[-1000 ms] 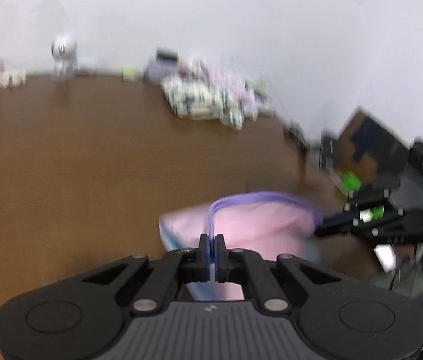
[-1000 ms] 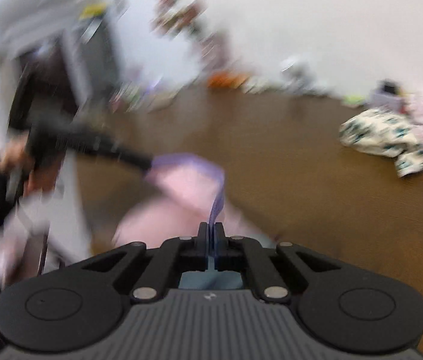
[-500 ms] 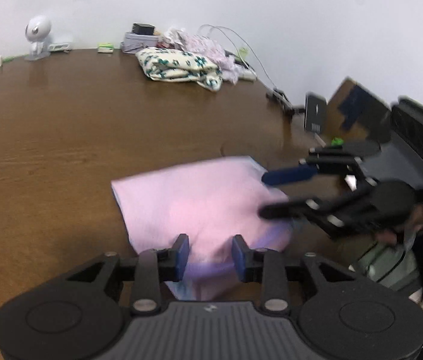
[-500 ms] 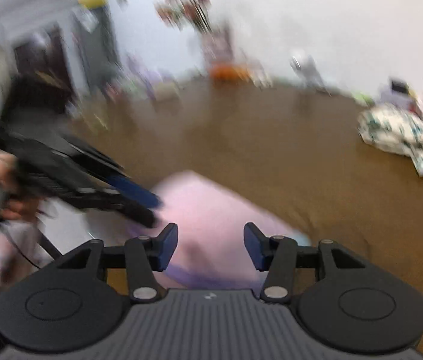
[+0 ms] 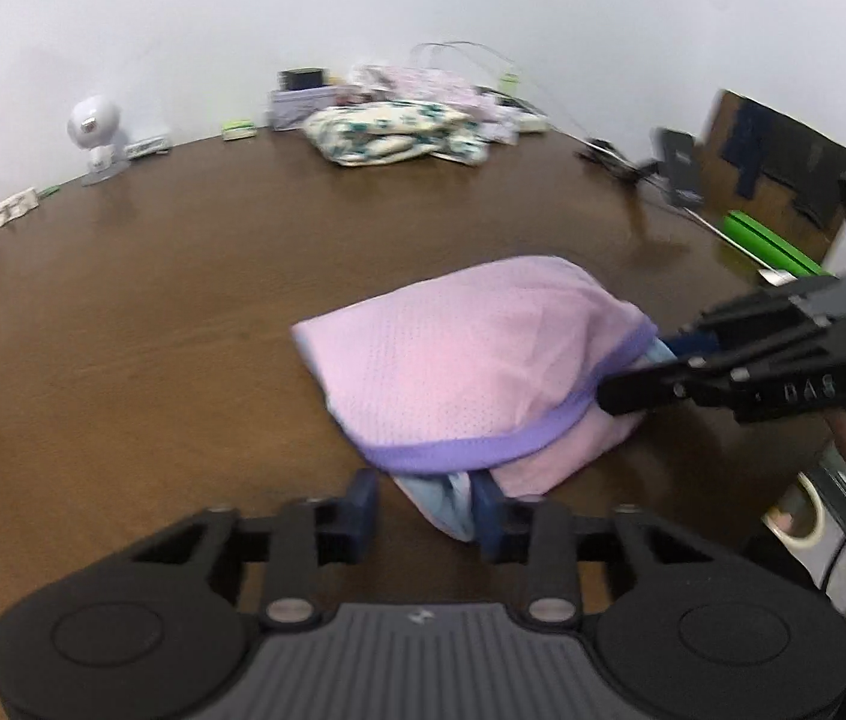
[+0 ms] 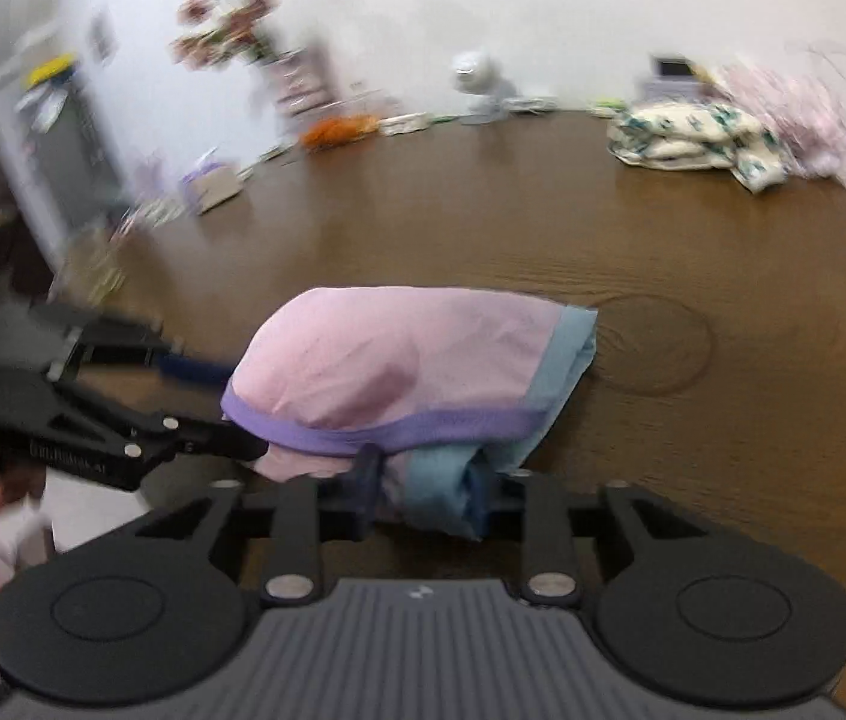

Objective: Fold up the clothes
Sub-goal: 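Press the folded bundle flat and release it with both grippers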

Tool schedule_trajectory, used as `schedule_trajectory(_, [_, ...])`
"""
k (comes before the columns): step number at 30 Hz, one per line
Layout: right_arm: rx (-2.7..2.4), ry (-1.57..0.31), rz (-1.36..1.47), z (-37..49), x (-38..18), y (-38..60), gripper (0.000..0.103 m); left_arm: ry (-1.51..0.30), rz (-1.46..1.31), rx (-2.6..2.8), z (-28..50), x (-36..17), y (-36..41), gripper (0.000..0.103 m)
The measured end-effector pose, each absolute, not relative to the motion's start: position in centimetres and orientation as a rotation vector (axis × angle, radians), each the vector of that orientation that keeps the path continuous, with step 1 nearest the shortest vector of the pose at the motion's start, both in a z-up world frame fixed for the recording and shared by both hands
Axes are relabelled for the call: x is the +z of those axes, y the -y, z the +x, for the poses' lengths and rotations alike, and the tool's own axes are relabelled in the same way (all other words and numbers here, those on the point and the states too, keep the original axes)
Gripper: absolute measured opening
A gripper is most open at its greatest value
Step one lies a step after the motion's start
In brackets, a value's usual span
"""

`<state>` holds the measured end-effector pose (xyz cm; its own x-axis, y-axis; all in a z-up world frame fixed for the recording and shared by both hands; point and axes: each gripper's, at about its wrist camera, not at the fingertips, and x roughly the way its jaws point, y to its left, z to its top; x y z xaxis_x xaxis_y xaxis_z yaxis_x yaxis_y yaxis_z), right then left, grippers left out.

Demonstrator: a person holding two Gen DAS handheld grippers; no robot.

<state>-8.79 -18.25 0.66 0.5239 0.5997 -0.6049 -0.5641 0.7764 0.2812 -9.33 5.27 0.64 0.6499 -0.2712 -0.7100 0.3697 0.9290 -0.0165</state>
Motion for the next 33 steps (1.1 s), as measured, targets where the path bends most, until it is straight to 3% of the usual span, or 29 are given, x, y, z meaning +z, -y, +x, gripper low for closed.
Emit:
schedule_trajectory(2, [0.659,-0.735,0.025,-7.7,1.0,16.6,0.026,-0.798,0.115,-0.313,-8.4,1.2,-6.3,0.031])
schedule_trajectory(3, [0.639,-0.728,0.005,-7.2,1.2,15.6,0.032,-0.805,0.093,-0.287,-8.1,1.6,-6.9,0.033])
schedule_trajectory(4, [0.635,-0.725,-0.017,-6.9,1.6,15.1,0.034,-0.798,0.053,-0.287,-8.4,2.1,-7.7,0.044])
schedule_trajectory(5, [0.642,-0.713,-0.031,-6.9,2.3,15.1,0.043,-0.785,0.019,-0.300,-8.6,2.4,-8.2,0.062])
schedule_trajectory(7, [0.656,-0.682,-0.045,-7.1,3.2,15.6,0.061,-0.771,-0.002,-0.299,-8.4,2.3,-8.3,0.070])
schedule_trajectory(8, [0.655,-0.679,-0.065,-7.0,3.4,15.6,0.063,-0.764,-0.012,-0.298,-8.2,2.2,-8.3,0.070])
schedule_trajectory(10, [0.645,-0.697,-0.116,-6.4,3.0,15.0,0.061,-0.758,-0.024,-0.298,-7.9,2.0,-8.2,0.066])
schedule_trajectory(12, [0.640,-0.730,-0.134,-5.6,2.4,14.3,0.037,-0.791,-0.011,-0.318,-7.0,1.1,-7.4,0.044])
schedule_trajectory(13, [0.648,-0.743,-0.125,-5.3,2.3,14.1,0.034,-0.803,-0.009,-0.330,-6.6,0.9,-7.1,0.022])
schedule_trajectory(14, [0.656,-0.755,-0.116,-4.9,2.1,13.9,0.028,-0.808,-0.012,-0.336,-6.2,0.8,-7.2,0.010])
schedule_trajectory(15, [0.664,-0.767,-0.108,-4.6,1.9,13.8,0.020,-0.812,-0.014,-0.338,-5.6,0.8,-7.3,0.009])
schedule_trajectory(18, [0.655,-0.773,-0.109,-2.3,2.2,12.6,0.015,-0.821,-0.009,-0.322,-2.8,1.0,-8.0,0.008])
schedule_trajectory(33, [0.424,-0.787,-0.009,26.1,1.4,3.7,0.013,-0.827,0.012,-0.039,24.2,1.0,-12.1,0.008])
